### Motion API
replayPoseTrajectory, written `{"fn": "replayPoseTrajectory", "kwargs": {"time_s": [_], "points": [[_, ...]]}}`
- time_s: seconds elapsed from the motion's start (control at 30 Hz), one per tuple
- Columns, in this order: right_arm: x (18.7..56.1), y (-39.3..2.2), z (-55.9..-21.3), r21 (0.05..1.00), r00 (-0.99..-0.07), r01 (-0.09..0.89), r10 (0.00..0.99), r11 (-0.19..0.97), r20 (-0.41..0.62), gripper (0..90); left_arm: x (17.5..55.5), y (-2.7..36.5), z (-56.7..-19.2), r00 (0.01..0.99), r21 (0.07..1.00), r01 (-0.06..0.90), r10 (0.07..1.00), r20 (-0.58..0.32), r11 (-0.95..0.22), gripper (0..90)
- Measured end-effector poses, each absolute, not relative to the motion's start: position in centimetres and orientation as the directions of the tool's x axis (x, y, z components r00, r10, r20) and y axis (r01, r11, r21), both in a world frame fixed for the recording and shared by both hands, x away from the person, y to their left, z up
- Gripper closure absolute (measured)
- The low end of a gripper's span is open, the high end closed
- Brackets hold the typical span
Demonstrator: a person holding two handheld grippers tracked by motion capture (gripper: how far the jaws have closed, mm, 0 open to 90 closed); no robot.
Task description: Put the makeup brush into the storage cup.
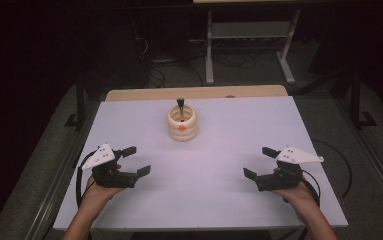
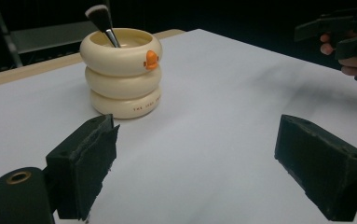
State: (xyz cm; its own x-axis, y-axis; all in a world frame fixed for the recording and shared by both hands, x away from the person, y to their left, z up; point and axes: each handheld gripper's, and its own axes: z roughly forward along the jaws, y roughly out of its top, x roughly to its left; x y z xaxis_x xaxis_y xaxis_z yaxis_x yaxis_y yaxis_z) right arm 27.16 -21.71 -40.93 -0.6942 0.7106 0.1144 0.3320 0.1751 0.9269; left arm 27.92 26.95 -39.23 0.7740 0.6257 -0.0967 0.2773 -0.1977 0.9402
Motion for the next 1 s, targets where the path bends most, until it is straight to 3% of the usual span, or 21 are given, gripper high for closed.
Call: {"fn": "replayPoseTrajectory", "kwargs": {"time_s": [1.0], "points": [[25.8, -23.2, -41.7, 0.926, -0.682, 0.326, 0.726, 0.189, 0.092, 0.0, 25.6, 28.8, -42.2, 0.765, 0.929, 0.318, 0.631, -0.132, -0.191, 12.1]]}}
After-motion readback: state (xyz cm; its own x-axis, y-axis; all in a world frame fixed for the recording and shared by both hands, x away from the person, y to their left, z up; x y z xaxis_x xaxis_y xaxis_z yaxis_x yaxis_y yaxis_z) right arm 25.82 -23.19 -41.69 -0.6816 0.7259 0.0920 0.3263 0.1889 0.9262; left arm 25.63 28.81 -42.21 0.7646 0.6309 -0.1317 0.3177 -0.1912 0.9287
